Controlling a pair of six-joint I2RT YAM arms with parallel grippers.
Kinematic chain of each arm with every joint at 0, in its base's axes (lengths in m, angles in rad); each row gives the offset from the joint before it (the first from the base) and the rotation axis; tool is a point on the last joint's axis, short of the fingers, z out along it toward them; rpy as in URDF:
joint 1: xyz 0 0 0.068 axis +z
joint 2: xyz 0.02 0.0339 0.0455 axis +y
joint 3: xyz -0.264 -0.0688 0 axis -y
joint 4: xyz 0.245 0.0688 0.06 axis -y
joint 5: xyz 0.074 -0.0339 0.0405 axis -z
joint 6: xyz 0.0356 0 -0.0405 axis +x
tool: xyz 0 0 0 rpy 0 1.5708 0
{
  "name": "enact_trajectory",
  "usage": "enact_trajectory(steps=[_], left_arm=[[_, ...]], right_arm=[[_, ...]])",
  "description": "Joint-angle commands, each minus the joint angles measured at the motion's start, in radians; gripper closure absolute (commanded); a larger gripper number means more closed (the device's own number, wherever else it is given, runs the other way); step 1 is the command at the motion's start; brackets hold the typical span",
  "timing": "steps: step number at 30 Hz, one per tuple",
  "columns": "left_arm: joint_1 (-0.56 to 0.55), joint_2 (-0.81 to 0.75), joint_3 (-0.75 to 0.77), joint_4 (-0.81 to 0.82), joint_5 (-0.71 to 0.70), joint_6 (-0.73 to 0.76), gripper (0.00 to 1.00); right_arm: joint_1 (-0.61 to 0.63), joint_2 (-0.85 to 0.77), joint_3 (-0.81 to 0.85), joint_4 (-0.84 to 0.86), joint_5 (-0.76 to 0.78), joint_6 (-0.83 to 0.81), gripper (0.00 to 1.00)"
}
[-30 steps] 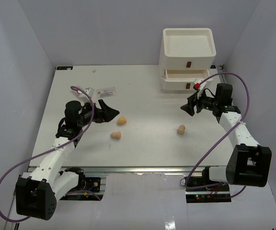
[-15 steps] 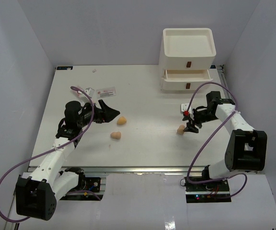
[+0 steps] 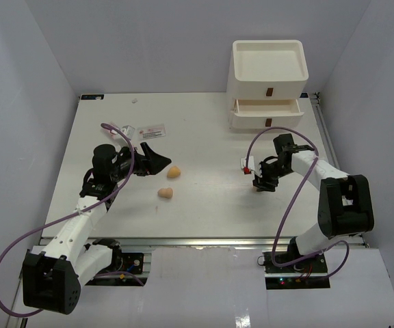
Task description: Organize the makeup
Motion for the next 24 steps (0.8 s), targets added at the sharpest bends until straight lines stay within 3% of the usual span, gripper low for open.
enact_trajectory(steps=[1,5,14,20,24], left_arm=[[0.006,-0.01,-0.002,0.01,0.015,0.004,0.02],[0.005,-0.012,-0.003,0.009,0.014,0.004,0.02],[0.006,-0.015,-0.002,0.009,0.014,0.004,0.02],[0.006,-0.02,-0.002,0.009,0.014,0.005,0.02],[0.007,-0.022,-0.002,0.008,0.014,0.005,0.02]], right_arm=[[0.02,0.012,-0.023,0.111,0.118,0.079,0.47],[0.031,0.016,-0.045,0.147,0.165,0.1,0.56],[0.034,0.002,-0.017,0.135,0.161,0.17,0.92],[0.03,-0.074,0.099,0.089,0.066,0.284,0.92],[0.013,-0.129,0.204,0.138,0.048,0.456,0.92]])
